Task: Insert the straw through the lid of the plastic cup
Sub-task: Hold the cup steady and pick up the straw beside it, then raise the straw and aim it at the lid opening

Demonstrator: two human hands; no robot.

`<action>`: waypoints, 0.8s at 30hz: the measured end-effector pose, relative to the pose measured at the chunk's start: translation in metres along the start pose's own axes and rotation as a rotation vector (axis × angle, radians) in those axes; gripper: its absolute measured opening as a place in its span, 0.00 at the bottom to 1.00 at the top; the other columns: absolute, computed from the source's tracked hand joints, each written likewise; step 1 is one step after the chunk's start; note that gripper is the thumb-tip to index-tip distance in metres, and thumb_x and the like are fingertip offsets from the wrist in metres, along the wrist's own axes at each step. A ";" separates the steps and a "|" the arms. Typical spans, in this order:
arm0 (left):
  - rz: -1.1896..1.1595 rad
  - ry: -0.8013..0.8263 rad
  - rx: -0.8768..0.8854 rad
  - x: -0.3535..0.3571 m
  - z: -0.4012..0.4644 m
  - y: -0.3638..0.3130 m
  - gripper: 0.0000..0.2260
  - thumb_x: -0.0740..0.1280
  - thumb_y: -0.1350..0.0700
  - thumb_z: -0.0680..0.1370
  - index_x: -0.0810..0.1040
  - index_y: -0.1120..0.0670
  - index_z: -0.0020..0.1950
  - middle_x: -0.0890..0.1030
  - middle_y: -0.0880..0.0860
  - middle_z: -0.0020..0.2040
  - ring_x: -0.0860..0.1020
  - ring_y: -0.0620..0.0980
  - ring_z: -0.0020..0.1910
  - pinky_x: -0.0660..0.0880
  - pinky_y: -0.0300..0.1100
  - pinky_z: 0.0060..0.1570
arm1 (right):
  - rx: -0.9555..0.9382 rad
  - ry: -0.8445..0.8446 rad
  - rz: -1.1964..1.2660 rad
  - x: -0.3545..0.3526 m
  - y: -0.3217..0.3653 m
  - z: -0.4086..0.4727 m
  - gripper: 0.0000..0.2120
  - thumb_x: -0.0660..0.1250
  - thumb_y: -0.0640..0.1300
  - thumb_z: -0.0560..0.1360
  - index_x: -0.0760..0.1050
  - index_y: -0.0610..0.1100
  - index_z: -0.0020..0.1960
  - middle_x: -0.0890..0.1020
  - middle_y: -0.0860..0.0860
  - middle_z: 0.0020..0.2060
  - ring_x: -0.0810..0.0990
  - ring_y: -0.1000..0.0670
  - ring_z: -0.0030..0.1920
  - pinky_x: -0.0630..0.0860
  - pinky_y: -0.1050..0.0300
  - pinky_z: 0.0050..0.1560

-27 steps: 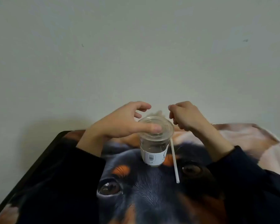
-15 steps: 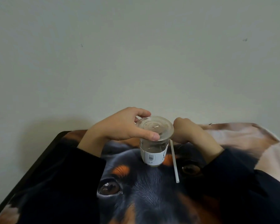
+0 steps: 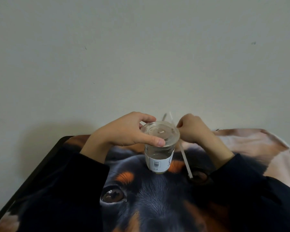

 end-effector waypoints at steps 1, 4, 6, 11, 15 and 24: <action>-0.005 0.002 -0.003 0.000 0.000 0.001 0.37 0.81 0.46 0.63 0.75 0.53 0.69 0.82 0.38 0.44 0.82 0.31 0.41 0.72 0.25 0.42 | -0.019 -0.103 0.061 -0.017 0.005 -0.002 0.16 0.68 0.53 0.68 0.80 0.39 0.34 0.83 0.46 0.31 0.81 0.42 0.37 0.77 0.53 0.38; -0.018 0.006 -0.019 0.001 0.000 0.004 0.21 0.81 0.49 0.64 0.80 0.46 0.54 0.86 0.39 0.38 0.83 0.35 0.40 0.74 0.27 0.40 | -0.099 -0.405 0.234 -0.067 0.020 -0.016 0.09 0.68 0.50 0.71 0.77 0.46 0.34 0.79 0.55 0.29 0.79 0.47 0.36 0.71 0.57 0.39; -0.025 0.008 -0.009 0.001 0.000 0.002 0.16 0.81 0.49 0.64 0.79 0.42 0.47 0.86 0.36 0.40 0.84 0.36 0.40 0.74 0.27 0.40 | -0.178 -0.577 0.350 -0.095 0.032 -0.032 0.07 0.68 0.49 0.72 0.77 0.49 0.37 0.78 0.58 0.29 0.78 0.56 0.33 0.70 0.62 0.36; 0.024 -0.002 -0.007 0.000 0.001 0.002 0.40 0.81 0.42 0.61 0.74 0.53 0.70 0.83 0.41 0.50 0.82 0.32 0.46 0.74 0.26 0.48 | -0.352 -0.821 0.566 -0.129 0.055 -0.068 0.06 0.67 0.47 0.75 0.75 0.47 0.41 0.77 0.60 0.29 0.75 0.59 0.30 0.68 0.70 0.35; 0.054 0.002 0.002 0.000 0.001 0.000 0.43 0.80 0.41 0.61 0.72 0.54 0.72 0.80 0.42 0.56 0.78 0.27 0.51 0.72 0.24 0.51 | -0.450 -0.867 0.627 -0.134 0.067 -0.082 0.05 0.67 0.45 0.76 0.74 0.47 0.42 0.76 0.61 0.30 0.75 0.56 0.31 0.69 0.67 0.35; 0.069 -0.009 0.010 -0.001 0.001 -0.003 0.44 0.79 0.38 0.61 0.71 0.53 0.73 0.77 0.33 0.50 0.75 0.22 0.48 0.69 0.20 0.47 | -0.649 -0.840 0.648 -0.133 0.088 -0.098 0.05 0.66 0.42 0.79 0.71 0.47 0.45 0.73 0.61 0.33 0.72 0.56 0.29 0.67 0.62 0.30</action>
Point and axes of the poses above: each hand's wrist, its own z-axis towards the middle knuckle, its own x-axis out of the palm, y = z × x, the point moved 9 cm from there along z, towards the middle knuckle
